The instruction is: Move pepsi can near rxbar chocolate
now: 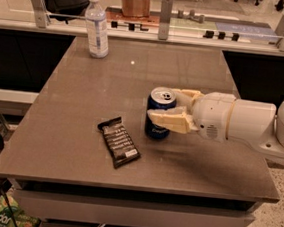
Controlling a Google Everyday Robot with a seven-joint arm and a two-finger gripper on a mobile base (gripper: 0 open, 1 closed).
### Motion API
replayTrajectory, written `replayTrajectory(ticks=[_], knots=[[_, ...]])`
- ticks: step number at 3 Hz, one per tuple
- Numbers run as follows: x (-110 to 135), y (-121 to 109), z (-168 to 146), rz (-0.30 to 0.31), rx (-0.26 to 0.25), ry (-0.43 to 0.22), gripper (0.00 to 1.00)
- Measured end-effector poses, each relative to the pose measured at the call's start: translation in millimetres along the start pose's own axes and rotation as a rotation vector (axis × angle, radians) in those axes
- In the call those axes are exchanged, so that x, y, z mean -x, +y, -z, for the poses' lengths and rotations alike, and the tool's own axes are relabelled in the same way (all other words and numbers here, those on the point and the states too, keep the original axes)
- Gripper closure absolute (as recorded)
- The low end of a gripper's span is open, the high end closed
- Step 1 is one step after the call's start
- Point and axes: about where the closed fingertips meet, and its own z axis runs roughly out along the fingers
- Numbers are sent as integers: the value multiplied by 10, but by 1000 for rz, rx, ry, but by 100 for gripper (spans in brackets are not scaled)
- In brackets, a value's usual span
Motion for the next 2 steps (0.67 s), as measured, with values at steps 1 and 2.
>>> replayTrajectory(ticks=[1,2], knots=[[13,14,-12,3,3,0,16],[25,28,-24,6,5,1,0]])
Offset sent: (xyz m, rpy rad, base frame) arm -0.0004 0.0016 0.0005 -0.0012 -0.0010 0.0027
